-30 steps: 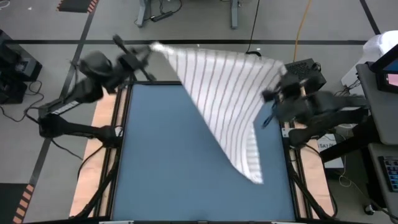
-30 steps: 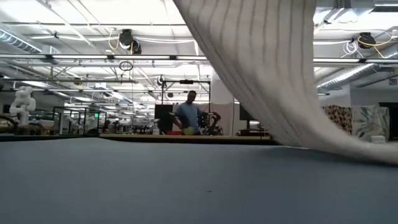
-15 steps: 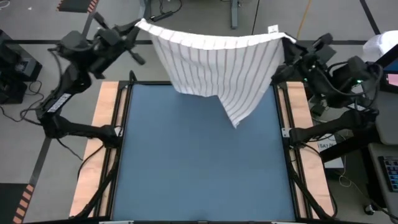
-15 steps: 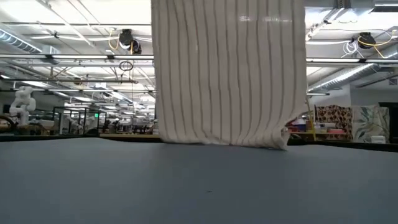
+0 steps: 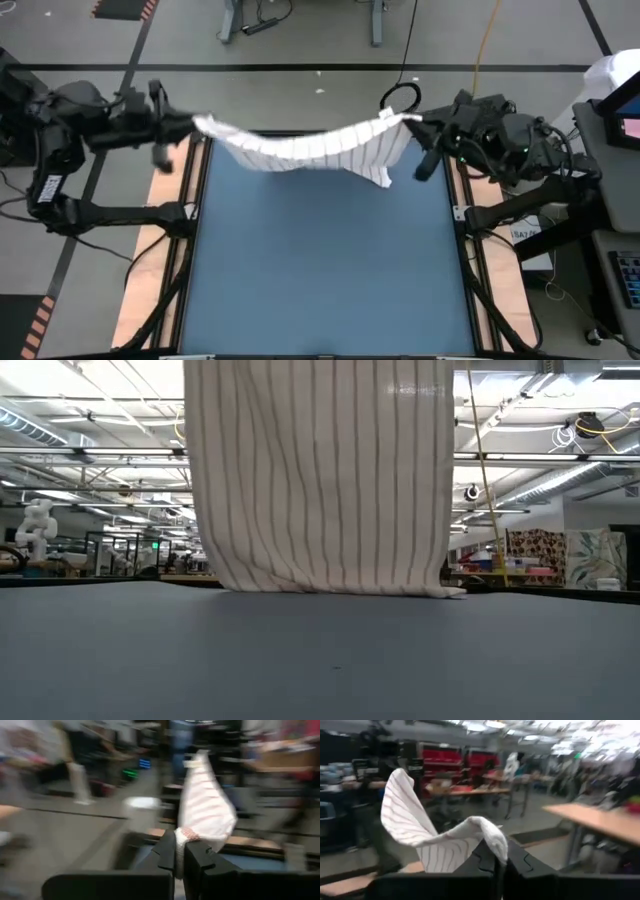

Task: Roll towel
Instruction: Fold the white towel

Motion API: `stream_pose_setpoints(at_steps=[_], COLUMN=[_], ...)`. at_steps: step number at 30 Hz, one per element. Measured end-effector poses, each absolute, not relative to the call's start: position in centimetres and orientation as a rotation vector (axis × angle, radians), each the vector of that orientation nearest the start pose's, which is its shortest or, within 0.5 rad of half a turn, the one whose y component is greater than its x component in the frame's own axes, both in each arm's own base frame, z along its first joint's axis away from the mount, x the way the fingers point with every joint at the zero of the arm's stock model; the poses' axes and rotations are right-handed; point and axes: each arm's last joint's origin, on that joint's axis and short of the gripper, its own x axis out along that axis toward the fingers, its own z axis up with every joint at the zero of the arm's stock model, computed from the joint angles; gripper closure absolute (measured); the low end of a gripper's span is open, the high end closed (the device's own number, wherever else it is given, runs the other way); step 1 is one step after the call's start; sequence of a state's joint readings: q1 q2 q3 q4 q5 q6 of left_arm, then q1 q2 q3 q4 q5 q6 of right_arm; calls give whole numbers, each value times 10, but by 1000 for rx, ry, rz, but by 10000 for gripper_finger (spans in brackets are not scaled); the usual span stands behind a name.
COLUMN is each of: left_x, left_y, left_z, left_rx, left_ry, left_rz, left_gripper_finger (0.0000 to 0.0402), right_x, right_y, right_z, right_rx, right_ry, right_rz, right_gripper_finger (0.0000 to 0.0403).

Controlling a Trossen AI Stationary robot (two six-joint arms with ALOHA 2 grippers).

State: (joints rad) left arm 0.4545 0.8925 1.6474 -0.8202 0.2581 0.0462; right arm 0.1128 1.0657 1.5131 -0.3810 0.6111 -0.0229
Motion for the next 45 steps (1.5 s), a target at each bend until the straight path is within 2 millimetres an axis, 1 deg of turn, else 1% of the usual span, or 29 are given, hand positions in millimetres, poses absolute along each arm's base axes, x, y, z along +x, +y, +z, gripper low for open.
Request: stream_pose_setpoints(at_steps=[3, 6, 8, 10, 12, 15, 18, 21, 23, 27, 29, 31, 34, 36, 38, 40, 42, 43, 45], left_x=[72, 62, 55, 50, 48, 49, 55, 70, 83, 112, 127, 142, 159, 164, 167, 166, 160, 156, 145], left_y=[21, 12, 7, 4, 4, 7, 12, 19, 24, 35, 41, 48, 60, 68, 78, 88, 94, 94, 91], left_z=[513, 512, 511, 510, 507, 502, 497, 487, 477, 464, 463, 464, 470, 474, 481, 490, 503, 511, 529], left_rx=[-81, -163, -186, -188, -200, -205, -176, -133, -123, -102, -63, -17, 93, 174, 247, 332, 401, 423, 456], left_ry=[60, 66, 71, 71, 68, 77, 90, 139, 184, 204, 167, 135, 71, 30, -20, -98, -194, -246, -351], left_rz=[52, -71, -116, -127, -104, -12, 71, 98, 99, 99, 103, 151, 280, 400, 514, 605, 654, 657, 620], left_gripper_finger=[390, 390, 390, 390, 390, 390, 390, 390, 390, 390, 390, 390, 390, 390, 390, 390, 390, 390, 390], right_x=[179, 181, 186, 193, 199, 207, 214, 223, 225, 227, 227, 226, 227, 226, 225, 219, 213, 209, 200], right_y=[14, 27, 38, 51, 61, 63, 53, 35, 23, 1, -12, -26, -49, -64, -79, -92, -99, -99, -93], right_z=[501, 501, 498, 494, 488, 480, 474, 474, 477, 484, 487, 492, 499, 503, 508, 513, 524, 531, 549], right_rx=[85, 178, 219, 230, 220, 181, 36, -82, -104, -118, -168, -244, -354, -422, -473, -516, -514, -504, -495], right_ry=[-76, -82, -58, -23, 14, 56, 88, 98, 84, 30, 15, 6, -34, -58, -118, -156, -228, -275, -361], right_rz=[-359, -167, -56, 17, 17, -124, -336, -515, -574, -620, -669, -733, -800, -822, -834, -848, -839, -813, -738], right_gripper_finger=[403, 403, 403, 403, 403, 403, 403, 403, 403, 403, 403, 403, 403, 403, 403, 403, 403, 403, 403])
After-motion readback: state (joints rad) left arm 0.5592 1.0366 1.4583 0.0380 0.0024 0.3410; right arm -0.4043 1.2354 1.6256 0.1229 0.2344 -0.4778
